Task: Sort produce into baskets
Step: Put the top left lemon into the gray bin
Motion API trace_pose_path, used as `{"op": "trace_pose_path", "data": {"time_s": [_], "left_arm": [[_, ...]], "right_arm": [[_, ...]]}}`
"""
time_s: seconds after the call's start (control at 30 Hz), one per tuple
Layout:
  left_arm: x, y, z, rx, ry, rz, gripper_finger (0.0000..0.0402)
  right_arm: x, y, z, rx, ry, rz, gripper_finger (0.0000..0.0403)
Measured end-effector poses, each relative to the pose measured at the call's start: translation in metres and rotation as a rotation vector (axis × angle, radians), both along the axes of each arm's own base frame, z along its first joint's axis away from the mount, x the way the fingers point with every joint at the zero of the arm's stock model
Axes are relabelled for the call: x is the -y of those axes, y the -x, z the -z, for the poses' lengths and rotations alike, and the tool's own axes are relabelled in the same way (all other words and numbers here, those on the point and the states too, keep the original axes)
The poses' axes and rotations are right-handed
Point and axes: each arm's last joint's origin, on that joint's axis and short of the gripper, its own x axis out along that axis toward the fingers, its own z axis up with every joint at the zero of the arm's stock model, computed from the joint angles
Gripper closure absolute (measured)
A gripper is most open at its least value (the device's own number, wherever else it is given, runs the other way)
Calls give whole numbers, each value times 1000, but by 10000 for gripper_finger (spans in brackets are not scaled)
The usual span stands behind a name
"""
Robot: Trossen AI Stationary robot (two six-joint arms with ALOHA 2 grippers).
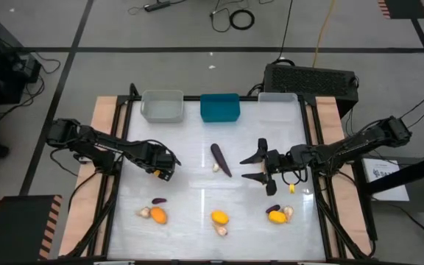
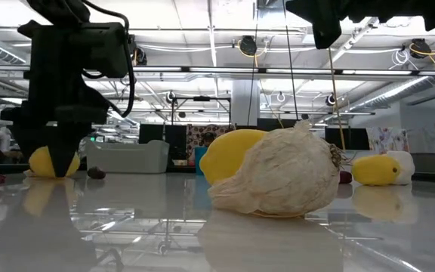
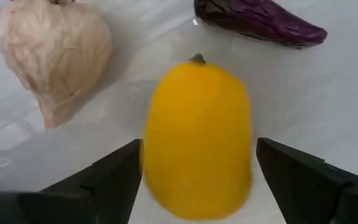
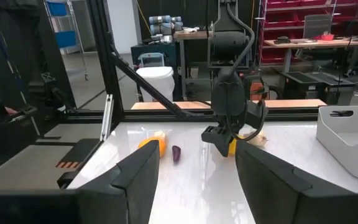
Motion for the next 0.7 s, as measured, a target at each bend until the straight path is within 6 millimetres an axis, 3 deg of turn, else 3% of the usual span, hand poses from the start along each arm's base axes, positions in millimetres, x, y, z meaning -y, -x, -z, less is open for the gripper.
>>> {"op": "trace_pose_path", "data": {"time_s": [0.27, 0.7], "left_arm": [[0, -1, 0, 8, -5, 5, 94], [0, -3, 0, 26, -4, 9, 182]], "right_arm": [[0, 0, 0, 2, 21, -1, 200], [0, 0, 0, 2, 26, 3, 200]]}}
